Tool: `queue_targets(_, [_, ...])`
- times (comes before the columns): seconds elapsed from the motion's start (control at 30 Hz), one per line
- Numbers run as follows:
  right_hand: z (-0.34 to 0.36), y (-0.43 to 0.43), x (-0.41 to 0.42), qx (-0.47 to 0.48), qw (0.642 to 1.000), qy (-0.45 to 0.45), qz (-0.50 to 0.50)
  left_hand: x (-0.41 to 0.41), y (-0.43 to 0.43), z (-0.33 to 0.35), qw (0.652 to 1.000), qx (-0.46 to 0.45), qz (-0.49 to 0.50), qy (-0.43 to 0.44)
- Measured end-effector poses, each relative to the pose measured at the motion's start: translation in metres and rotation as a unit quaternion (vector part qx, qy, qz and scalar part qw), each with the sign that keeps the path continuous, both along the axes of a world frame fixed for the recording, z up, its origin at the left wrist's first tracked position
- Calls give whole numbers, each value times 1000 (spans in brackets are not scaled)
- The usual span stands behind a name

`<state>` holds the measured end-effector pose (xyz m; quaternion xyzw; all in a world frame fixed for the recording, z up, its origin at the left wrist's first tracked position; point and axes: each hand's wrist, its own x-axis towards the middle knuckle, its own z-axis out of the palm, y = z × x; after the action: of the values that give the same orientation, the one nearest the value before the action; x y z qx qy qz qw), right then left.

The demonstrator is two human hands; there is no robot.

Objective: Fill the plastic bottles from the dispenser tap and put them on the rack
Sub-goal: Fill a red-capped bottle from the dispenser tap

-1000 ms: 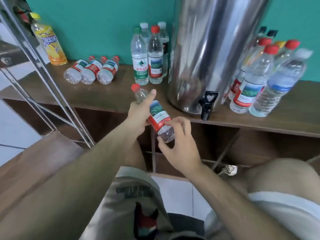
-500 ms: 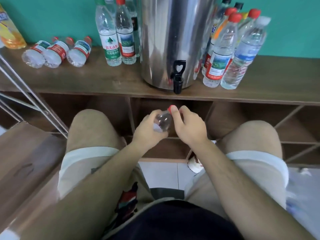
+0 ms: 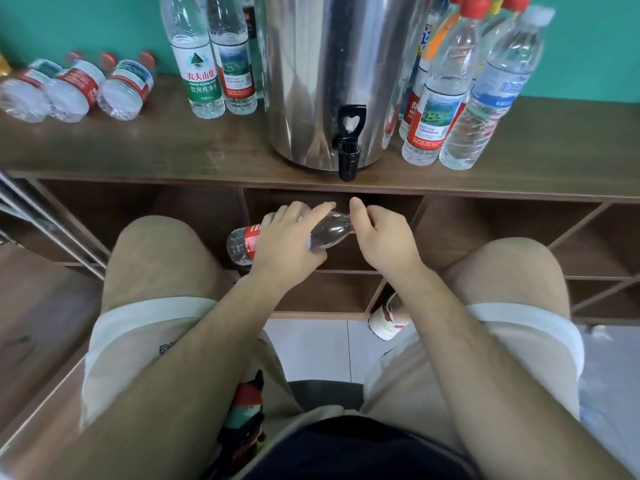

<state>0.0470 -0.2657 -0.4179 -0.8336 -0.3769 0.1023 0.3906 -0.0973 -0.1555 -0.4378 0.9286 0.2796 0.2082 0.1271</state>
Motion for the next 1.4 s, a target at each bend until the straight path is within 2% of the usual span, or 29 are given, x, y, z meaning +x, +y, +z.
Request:
queue_targets(0.27, [13,-12,20,13,988,-83,133,4,10,5,994,-105,-18,-34])
queue_targets(0.4, [18,-17,27,43,982,-64,171,7,9,3,975,-214,-34,-49])
queue_targets(0.53, [24,-20,27,121,981,-57,141,10,8,-2,934,-338,-51,-101])
queue_targets(0.67, [34,-15,41,188,979,-76,29,16,9,-2,902,-415,-35,-114])
queue_targets(0.77, [38,-6,53,196,979,-16,-52,23,7,-3,896,-425,-39,-119])
queue_targets(0.83, [38,-1,62,186,980,10,-70,28,5,-5,898,-421,-44,-123])
queue_targets(1.0, [35,9,75,104,991,-49,-68,38,5,-5,897,-415,-49,-147])
queue_targets(1.2, [30,12,75,44,995,-63,-60,42,6,-7,904,-397,-43,-149])
queue_targets(1.23, [33,10,72,56,993,-82,-61,42,6,-7,905,-396,-42,-149])
queue_targets(1.3, [46,7,65,142,982,-123,-37,42,6,-6,903,-399,-38,-152])
queue_targets(1.4, [79,7,49,281,947,-122,94,41,6,-4,900,-405,-37,-157])
